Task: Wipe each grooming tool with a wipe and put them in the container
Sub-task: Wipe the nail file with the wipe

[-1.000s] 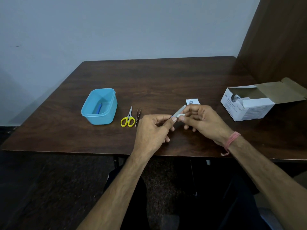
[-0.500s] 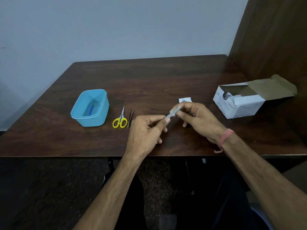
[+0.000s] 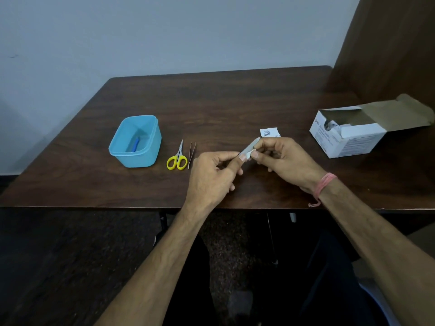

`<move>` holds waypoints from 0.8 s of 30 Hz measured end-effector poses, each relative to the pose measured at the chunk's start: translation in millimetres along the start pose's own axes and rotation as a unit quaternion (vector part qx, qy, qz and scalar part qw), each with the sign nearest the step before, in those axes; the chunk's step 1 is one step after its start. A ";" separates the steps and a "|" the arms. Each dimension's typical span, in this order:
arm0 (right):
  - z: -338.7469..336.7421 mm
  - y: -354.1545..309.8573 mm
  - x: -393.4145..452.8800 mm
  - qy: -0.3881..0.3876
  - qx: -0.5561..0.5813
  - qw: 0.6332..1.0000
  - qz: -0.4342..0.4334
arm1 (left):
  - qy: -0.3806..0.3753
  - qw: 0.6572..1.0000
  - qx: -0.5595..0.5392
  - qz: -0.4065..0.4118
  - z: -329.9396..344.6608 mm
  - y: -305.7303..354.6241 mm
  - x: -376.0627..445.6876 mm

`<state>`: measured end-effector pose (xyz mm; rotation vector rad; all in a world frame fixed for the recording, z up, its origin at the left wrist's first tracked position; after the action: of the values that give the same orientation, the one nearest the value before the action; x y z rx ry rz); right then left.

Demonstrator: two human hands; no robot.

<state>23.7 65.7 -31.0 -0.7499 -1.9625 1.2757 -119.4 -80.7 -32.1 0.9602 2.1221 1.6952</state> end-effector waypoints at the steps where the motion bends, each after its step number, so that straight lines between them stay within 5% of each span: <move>1: -0.6 0.2 0.7 0.013 0.012 1.000 0.004 | -0.003 1.000 0.001 0.002 0.4 -0.2 0.2; 20: -7.3 3.5 4.2 0.011 0.083 0.996 0.040 | 0.024 1.000 0.018 0.009 -0.8 2.4 -0.5; 24: -16.3 6.9 6.3 0.054 0.176 0.980 0.082 | 0.031 0.999 0.013 0.003 0.3 2.6 -1.3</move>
<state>33.4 81.8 -31.2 -0.7948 -1.5561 1.5915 -117.4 -81.1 -30.0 0.9337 2.1886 1.7259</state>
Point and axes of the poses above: each hand's wrist, its own x-axis towards the middle knuckle, its own z-axis out of the palm, y = z × x, the point moved 4 cm from there along x, towards the middle knuckle, and after that the axes turned 15 degrees about y, right-handed, at the moved point
